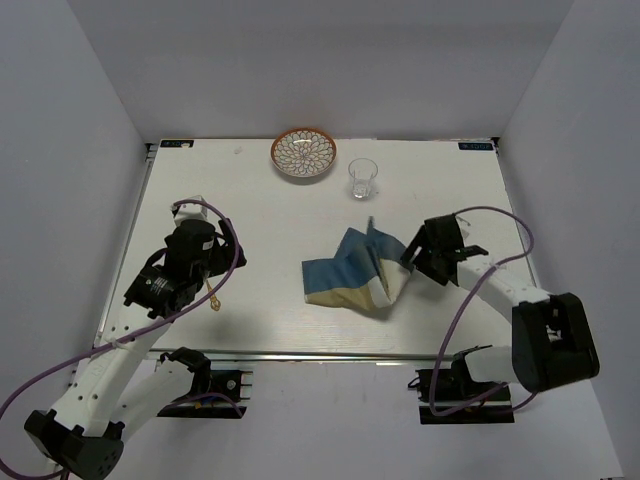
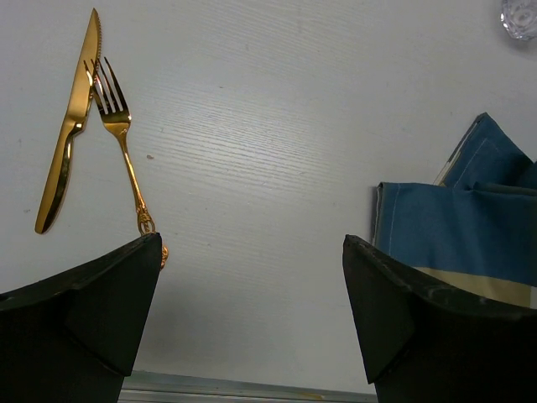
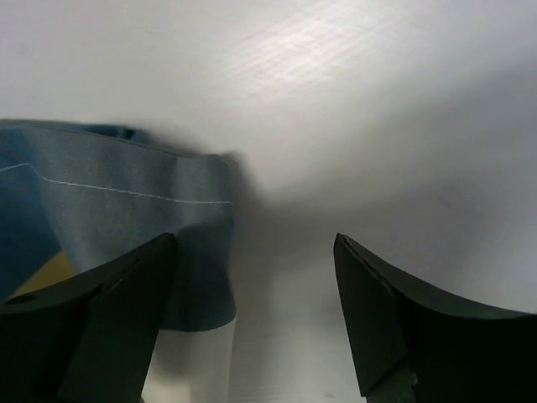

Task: Set the dinner table for one person

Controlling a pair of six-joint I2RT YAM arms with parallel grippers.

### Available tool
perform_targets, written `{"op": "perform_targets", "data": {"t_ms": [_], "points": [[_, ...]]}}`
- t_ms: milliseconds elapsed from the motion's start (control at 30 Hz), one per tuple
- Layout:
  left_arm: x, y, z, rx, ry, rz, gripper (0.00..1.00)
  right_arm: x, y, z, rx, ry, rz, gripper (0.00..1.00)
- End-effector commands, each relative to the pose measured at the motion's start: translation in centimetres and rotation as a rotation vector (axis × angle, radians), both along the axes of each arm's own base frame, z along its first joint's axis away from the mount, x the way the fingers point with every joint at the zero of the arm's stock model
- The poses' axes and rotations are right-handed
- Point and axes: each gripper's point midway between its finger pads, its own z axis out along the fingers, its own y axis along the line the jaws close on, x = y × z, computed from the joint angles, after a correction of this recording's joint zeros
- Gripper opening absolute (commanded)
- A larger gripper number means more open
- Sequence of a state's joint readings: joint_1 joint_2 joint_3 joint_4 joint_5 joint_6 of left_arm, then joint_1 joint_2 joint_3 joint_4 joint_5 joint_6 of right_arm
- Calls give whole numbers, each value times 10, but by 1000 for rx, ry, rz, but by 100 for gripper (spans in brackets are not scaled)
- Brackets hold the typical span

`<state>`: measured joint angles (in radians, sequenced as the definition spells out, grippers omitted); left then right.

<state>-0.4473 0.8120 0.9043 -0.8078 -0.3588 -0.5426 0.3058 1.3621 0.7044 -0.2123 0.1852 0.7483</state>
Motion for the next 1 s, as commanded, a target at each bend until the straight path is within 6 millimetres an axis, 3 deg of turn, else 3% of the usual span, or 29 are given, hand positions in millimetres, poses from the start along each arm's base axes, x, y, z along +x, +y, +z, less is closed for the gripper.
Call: {"op": "perform_targets", "data": {"t_ms": [0,100,200,300,400,467,500,633,700,967], "points": [[1,0,9,-13,-32,8,98,-15,-38,18,-94,-61,-161,82],[2,0,7,-8,-22,6,98,-16,-52,54,-149,-165,-176,89],[3,-2,5,-4,-13,1,98,-5,-45,94,-135,-298,-102,89],[3,-1,6,-4,-12,5,98,1,-29,105,-88,-341,0,89],[1,1,8,-8,-21,10,98,-3,-29,89,-99,-269,10,89],[0,0,9,-15,-31,6,98,1,-12,88,-30,-294,95,88],[1,-1,10,-18,-37,0,98,2,10,89,46,-329,209,85],[2,-3,7,-16,-26,-13,98,-9,62,81,199,-305,520,80],[2,-4,5,-13,-16,-17,98,-12,72,79,234,-292,592,80],[2,-7,6,-18,-20,-31,98,-11,62,28,154,-154,598,81]]}}
